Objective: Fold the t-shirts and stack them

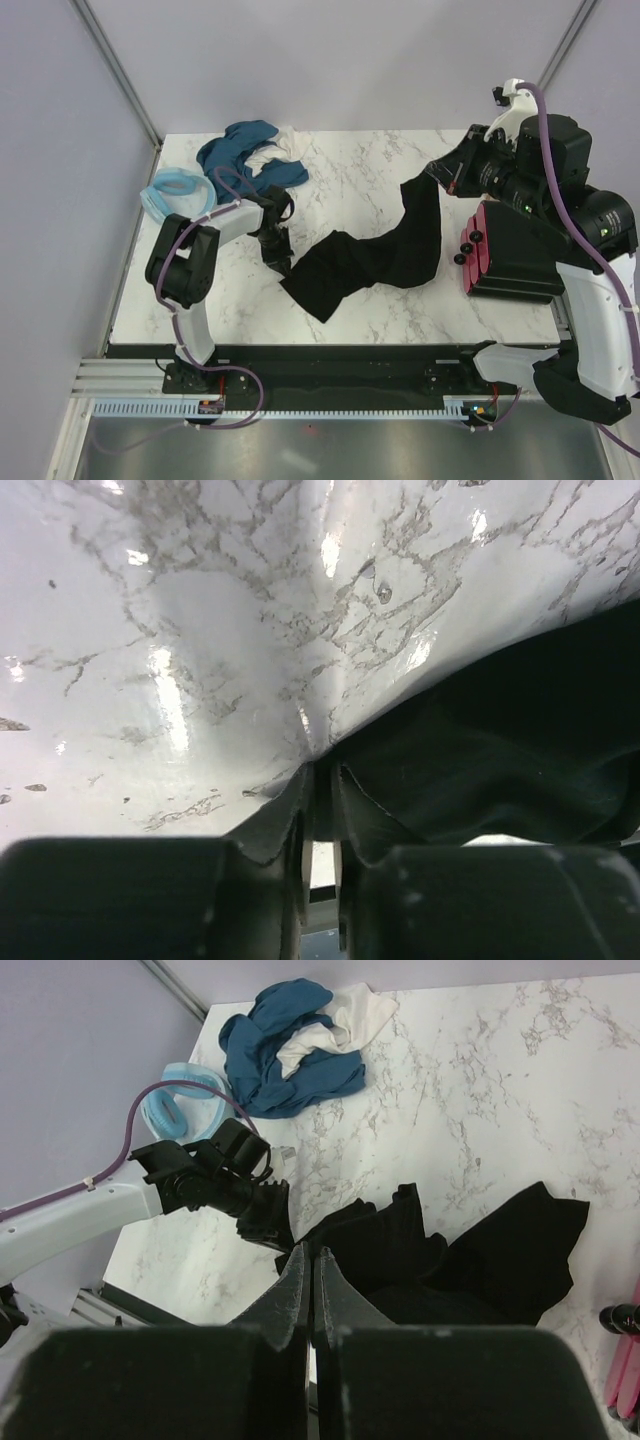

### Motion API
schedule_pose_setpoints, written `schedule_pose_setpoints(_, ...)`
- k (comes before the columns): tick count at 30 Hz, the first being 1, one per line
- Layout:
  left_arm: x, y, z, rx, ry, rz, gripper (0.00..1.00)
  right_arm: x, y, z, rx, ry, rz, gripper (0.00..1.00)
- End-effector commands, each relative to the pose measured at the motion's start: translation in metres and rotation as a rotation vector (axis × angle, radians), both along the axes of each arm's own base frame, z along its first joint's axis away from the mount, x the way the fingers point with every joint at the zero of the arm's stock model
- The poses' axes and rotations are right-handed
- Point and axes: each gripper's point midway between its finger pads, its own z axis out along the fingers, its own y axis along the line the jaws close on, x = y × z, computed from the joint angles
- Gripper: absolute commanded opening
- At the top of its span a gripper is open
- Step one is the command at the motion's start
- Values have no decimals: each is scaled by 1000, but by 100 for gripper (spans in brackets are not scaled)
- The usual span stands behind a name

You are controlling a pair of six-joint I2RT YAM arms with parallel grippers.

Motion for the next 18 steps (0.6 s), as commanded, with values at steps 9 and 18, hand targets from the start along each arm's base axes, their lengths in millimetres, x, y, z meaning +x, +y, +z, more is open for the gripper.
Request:
schedule_pose_setpoints(9, 4, 1, -8, 9, -43, -46, 2, 14, 6, -4, 14, -14, -7, 0)
schedule_pose_setpoints(18, 51, 1, 85, -3, -330, 10, 2, 27, 6, -24, -7, 13, -38, 0)
